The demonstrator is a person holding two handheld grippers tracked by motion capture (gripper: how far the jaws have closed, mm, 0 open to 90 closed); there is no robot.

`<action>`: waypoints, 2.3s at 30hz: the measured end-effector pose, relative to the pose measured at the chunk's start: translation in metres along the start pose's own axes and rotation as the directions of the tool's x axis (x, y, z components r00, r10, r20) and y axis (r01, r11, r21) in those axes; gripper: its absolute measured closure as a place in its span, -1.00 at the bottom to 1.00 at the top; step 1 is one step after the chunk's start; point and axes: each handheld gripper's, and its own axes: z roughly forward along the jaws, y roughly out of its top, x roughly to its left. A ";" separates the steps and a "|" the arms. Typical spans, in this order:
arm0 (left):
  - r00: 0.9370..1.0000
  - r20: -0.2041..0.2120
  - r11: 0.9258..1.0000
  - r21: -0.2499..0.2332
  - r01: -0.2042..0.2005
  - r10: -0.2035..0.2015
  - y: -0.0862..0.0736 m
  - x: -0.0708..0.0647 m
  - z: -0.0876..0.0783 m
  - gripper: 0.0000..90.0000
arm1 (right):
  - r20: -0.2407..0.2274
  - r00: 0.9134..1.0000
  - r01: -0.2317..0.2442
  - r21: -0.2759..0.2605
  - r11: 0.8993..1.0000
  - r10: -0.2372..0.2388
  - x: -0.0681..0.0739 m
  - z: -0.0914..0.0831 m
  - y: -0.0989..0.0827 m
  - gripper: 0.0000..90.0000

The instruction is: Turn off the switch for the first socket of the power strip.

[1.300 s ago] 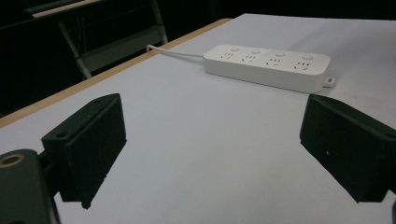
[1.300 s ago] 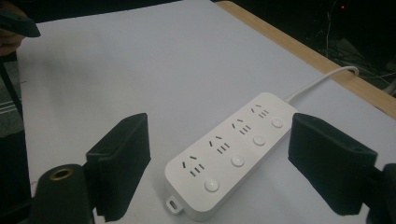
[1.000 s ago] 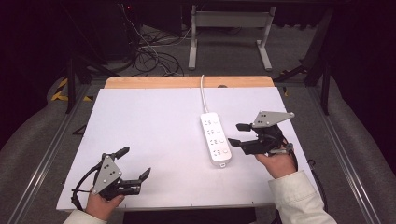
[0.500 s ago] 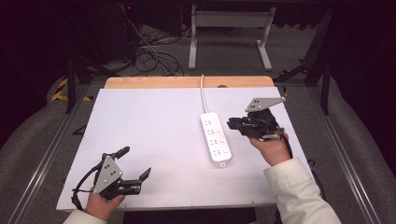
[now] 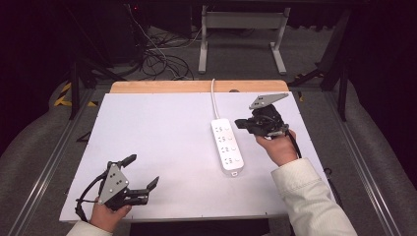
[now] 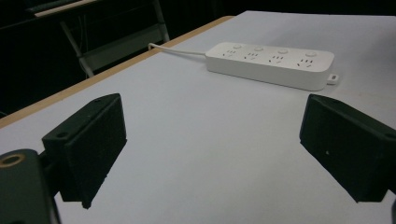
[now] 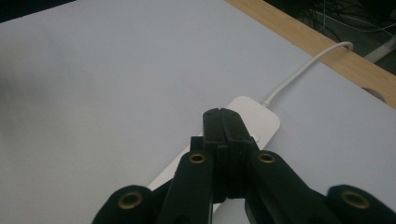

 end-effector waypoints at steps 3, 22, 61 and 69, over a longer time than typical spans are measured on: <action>1.000 0.002 1.000 0.000 0.001 -0.001 0.000 0.000 0.000 -0.83 | -0.004 1.000 -0.004 0.007 1.000 0.004 -0.002 0.005 0.003 1.00; 1.000 0.005 1.000 0.001 0.010 -0.010 0.000 0.000 0.001 -0.83 | 0.019 0.999 -0.037 0.123 0.992 0.035 -0.022 0.051 0.003 1.00; 1.000 0.012 1.000 0.007 0.015 -0.015 -0.001 0.000 0.001 -0.83 | 0.081 0.991 -0.126 0.230 0.965 0.110 -0.045 0.119 -0.013 1.00; 1.000 0.010 1.000 0.007 0.008 -0.009 -0.001 0.001 0.001 -0.83 | 0.076 0.992 -0.113 0.229 0.967 0.098 -0.044 0.121 -0.013 1.00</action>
